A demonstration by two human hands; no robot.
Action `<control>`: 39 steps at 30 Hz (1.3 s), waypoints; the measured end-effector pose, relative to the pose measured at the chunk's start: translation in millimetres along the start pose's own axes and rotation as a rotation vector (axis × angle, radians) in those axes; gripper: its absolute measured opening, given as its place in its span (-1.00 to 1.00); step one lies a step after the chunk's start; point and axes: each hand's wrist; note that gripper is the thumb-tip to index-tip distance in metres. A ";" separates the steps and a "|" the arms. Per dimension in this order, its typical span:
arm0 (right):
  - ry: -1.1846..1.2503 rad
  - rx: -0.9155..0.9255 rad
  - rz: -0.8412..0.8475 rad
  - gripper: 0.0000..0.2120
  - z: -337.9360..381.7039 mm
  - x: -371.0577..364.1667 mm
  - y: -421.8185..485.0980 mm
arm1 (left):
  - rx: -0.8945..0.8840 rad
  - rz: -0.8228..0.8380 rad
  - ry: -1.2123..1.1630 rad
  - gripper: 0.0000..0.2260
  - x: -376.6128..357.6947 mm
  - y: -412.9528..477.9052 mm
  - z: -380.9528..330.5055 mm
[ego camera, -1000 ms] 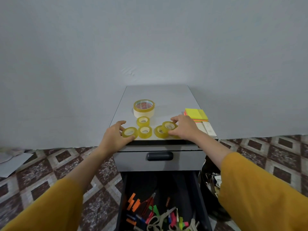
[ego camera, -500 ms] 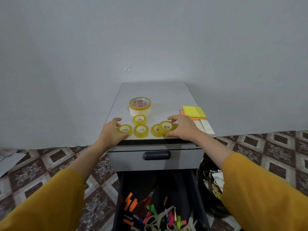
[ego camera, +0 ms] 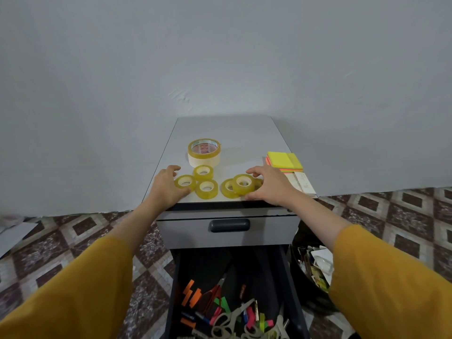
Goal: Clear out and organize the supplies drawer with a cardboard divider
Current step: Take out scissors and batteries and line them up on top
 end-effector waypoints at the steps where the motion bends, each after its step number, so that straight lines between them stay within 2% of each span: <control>1: -0.001 -0.002 -0.001 -0.32 0.5 -0.2 -0.4 | 0.004 0.003 -0.001 -0.39 0.3 -0.4 0.6; 6: -0.029 -0.006 -0.015 -0.31 2.0 1.5 -2.6 | 0.016 0.008 -0.013 -0.38 3.7 -7.9 2.1; 9: 0.004 -0.013 -0.061 -0.39 3.8 3.1 -8.8 | 0.007 -0.001 -0.007 -0.41 5.7 -19.2 0.5; 13: 0.173 0.029 -0.252 -0.91 5.3 0.8 -21.6 | -0.031 -0.066 0.045 -0.55 5.7 -39.1 -1.1; 14: 0.180 0.033 -0.275 -0.97 6.4 0.2 -26.0 | -0.030 -0.088 0.049 -0.61 5.9 -45.1 -2.0; 16: 0.167 0.037 -0.277 -0.87 7.5 -3.1 -33.2 | -0.027 -0.111 0.046 -0.72 6.0 -55.6 -3.8; 19: 0.174 0.053 -0.267 -0.87 6.9 -9.4 -44.6 | -0.049 -0.111 0.059 -0.88 5.2 -69.1 -6.6; 22: 0.202 0.076 -0.251 -0.88 4.3 -16.0 -57.8 | -0.084 -0.073 0.079 -0.82 2.4 -79.9 -6.3; 26: 0.199 0.066 -0.236 -0.82 -2.5 -28.4 -70.4 | -0.097 -0.002 0.090 -0.85 -3.9 -96.5 -8.2; 39: 0.226 -0.039 -0.028 -0.90 -61.7 -90.4 -101.1 | 0.024 0.299 0.015 -0.93 -77.6 -156.7 8.7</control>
Point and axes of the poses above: each hand's wrist, its own y-axis towards the middle knuckle, its own x-axis out of the back of the hand, z = x × y, and after that the axes turned 8 degrees about -x, right-handed
